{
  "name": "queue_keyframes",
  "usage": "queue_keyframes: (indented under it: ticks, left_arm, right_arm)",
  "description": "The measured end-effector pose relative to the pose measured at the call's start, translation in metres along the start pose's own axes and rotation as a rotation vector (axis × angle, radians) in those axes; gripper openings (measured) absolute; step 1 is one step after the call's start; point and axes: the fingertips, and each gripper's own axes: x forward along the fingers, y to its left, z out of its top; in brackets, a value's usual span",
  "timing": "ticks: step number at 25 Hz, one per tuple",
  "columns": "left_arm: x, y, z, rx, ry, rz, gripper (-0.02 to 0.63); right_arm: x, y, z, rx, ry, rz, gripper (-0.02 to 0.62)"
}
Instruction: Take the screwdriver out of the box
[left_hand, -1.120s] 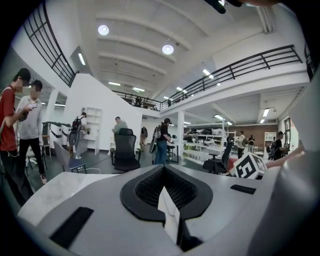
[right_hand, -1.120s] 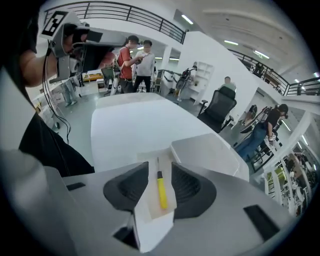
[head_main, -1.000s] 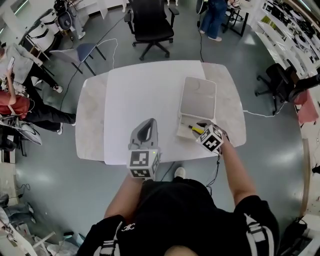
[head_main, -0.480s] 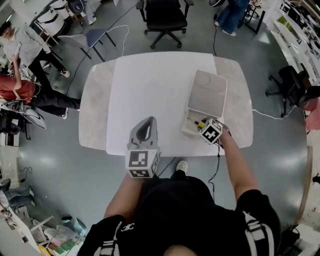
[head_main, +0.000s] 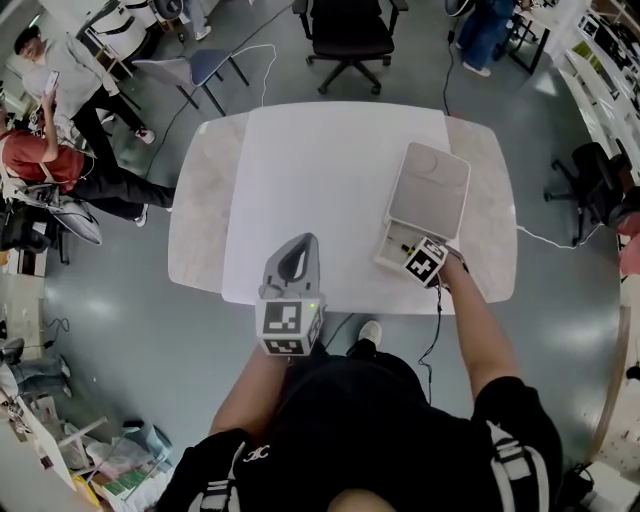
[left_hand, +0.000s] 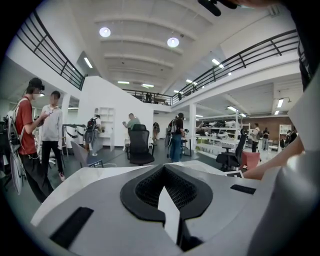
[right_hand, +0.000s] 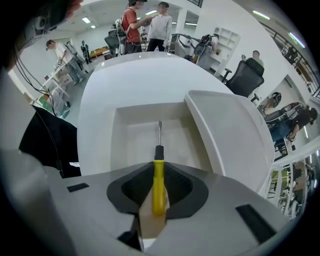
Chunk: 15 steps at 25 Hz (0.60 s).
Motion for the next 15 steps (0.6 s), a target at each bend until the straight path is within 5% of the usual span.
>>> queue_keyframes:
  ticks: [6, 15]
  left_arm:
    - [0.000, 0.004, 0.003, 0.006, -0.013, -0.029, 0.014]
    - [0.008, -0.001, 0.018, 0.030, -0.040, -0.135, 0.014]
  right_arm:
    - [-0.021, 0.001, 0.015, 0.012, -0.052, -0.023, 0.066]
    - [-0.086, -0.009, 0.037, 0.078, -0.159, -0.170, 0.066]
